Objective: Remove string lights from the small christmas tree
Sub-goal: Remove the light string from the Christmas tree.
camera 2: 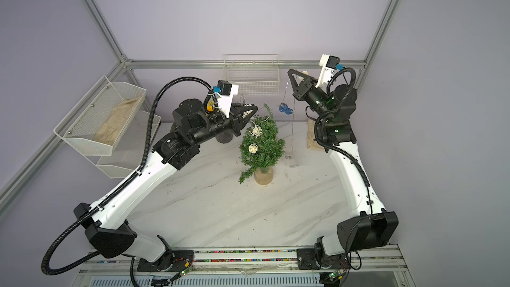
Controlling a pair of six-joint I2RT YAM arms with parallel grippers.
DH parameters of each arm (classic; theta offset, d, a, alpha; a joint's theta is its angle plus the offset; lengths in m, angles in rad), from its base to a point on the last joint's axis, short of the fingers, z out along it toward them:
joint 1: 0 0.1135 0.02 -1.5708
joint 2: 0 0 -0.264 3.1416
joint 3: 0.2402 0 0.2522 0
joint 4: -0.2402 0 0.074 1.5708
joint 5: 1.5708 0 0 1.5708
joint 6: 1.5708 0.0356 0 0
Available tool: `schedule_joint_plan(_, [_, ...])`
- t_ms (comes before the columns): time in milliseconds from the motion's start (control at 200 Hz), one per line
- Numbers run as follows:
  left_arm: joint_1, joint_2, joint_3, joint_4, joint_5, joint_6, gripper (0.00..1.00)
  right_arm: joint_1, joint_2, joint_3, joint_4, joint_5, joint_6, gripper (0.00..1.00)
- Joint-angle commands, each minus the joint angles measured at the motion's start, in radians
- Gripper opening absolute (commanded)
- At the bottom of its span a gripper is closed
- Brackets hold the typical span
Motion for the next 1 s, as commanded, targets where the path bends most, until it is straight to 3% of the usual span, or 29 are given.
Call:
schedule_joint_plan(0, [0.015, 0.003, 0.144, 0.03, 0.044, -0.008, 0.0, -0.004, 0.023, 0.052, 0.064, 0.016, 0.008, 0.0])
schedule_joint_plan(380, [0.049, -0.011, 0.183, -0.001, 0.017, -0.008, 0.0, -0.003, 0.03, 0.091, 0.076, -0.006, 0.018, 0.0])
schedule_joint_plan(610, [0.08, -0.009, 0.191, -0.012, 0.026, -0.008, 0.0, -0.003, 0.073, 0.104, 0.117, 0.047, 0.01, 0.0])
schedule_joint_plan(995, [0.166, 0.049, 0.322, -0.075, 0.051, -0.005, 0.0, 0.022, 0.321, 0.284, 0.258, 0.027, 0.265, 0.0])
